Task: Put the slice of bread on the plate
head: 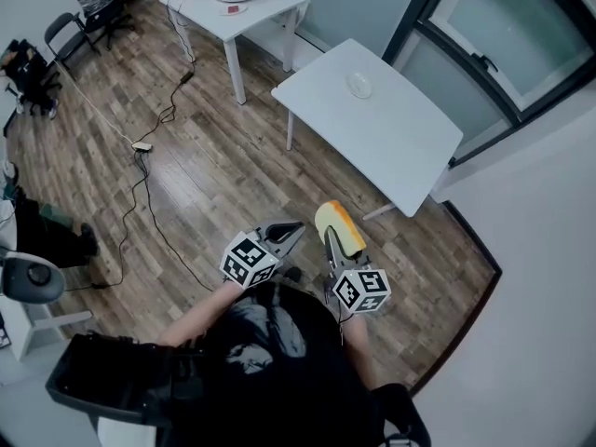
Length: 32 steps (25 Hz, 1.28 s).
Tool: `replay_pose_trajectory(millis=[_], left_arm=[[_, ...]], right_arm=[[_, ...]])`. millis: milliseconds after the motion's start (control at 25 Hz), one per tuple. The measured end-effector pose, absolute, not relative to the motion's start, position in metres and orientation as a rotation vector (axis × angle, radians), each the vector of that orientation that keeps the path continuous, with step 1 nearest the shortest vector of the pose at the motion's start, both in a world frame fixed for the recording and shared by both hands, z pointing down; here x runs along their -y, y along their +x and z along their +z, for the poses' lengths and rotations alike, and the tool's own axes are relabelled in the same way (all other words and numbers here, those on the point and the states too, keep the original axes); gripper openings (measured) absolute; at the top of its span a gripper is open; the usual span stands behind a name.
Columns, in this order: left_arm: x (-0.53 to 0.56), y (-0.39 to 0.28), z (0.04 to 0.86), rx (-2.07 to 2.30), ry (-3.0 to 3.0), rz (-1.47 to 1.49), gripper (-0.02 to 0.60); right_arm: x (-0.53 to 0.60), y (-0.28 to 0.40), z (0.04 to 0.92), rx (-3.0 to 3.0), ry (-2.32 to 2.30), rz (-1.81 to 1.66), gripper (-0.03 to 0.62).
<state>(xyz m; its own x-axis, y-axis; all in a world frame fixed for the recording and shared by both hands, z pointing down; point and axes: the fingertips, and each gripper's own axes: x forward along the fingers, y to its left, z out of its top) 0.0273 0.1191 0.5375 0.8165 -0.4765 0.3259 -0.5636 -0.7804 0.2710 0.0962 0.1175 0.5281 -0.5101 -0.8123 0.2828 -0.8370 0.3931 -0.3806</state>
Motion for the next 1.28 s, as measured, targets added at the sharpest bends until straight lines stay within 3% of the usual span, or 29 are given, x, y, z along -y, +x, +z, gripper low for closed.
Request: replay_pose_trajectory(millis=[400,1040,1280], left_arm=[[-0.037,0.054,0.546,0.714,2.626,0.385,0.003],[0.116,0.03,0.569,0.615,2.594,0.433,0.003],[0.175,0.058,0.58,0.659,2.567,0.405,0.003]], right_arm=[[-0.048,0.115,0.542,2.516,1.569,0.85,0.095],[0.109,0.116,0.541,2.405,1.694,0.819,0.095],[0.155,0.132,0.569,2.398,1.624,0.898,0.095]])
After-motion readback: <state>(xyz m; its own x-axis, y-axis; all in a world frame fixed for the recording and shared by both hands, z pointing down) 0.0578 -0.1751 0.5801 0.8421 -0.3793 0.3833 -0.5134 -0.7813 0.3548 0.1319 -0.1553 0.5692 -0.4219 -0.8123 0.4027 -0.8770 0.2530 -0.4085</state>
